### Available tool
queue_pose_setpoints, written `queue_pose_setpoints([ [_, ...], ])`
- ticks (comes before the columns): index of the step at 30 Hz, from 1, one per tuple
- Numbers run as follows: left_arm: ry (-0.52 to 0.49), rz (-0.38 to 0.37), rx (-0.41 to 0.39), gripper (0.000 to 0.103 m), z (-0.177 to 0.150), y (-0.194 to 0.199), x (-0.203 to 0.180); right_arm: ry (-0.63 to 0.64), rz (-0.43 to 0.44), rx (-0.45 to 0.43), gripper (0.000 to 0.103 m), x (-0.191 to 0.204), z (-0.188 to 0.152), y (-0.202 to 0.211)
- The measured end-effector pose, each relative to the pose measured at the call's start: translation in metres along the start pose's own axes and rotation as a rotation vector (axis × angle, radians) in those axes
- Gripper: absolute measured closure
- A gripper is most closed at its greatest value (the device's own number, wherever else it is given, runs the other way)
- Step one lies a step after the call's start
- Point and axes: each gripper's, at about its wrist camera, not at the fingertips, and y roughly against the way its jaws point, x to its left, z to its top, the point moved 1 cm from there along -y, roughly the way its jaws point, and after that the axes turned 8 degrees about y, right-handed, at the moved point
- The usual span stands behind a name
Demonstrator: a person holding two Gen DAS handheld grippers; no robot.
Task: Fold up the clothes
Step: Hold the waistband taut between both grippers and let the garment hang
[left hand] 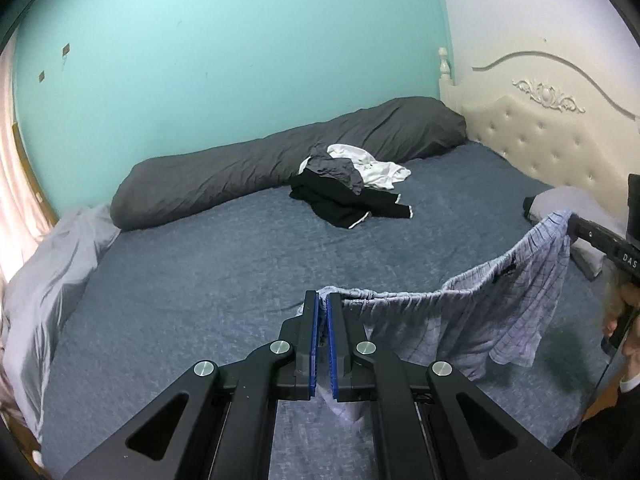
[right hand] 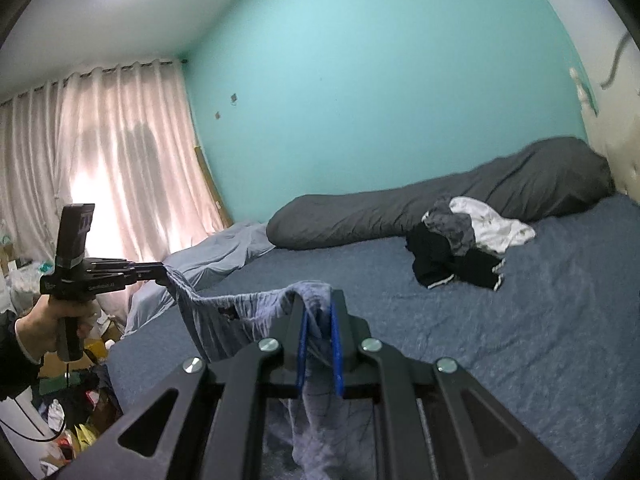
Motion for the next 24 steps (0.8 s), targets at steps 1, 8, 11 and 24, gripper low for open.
queue_pose_setpoints([
  [1, 0.006, -0.001, 0.003, 0.099, -0.001, 0.0, -0.001, 0.004, 0.0, 0.003, 0.093, 0.001, 0.001, 0.002],
  [8, 0.031, -0.002, -0.004, 0.099, -0.013, 0.011, -0.006, 0.003, -0.001, 0.053, 0.093, 0.009, -0.003, 0.016],
  [11, 0.041, -0.005, -0.006, 0.099, -0.016, 0.02, -0.006, 0.022, 0.006, 0.049, 0.093, 0.018, 0.002, 0.025],
  [24, 0.064, 0.015, 0.031, 0.099, -0.034, 0.03, 0.007, 0.041, 0.029, 0.059, 0.093, 0.036, 0.001, 0.035],
])
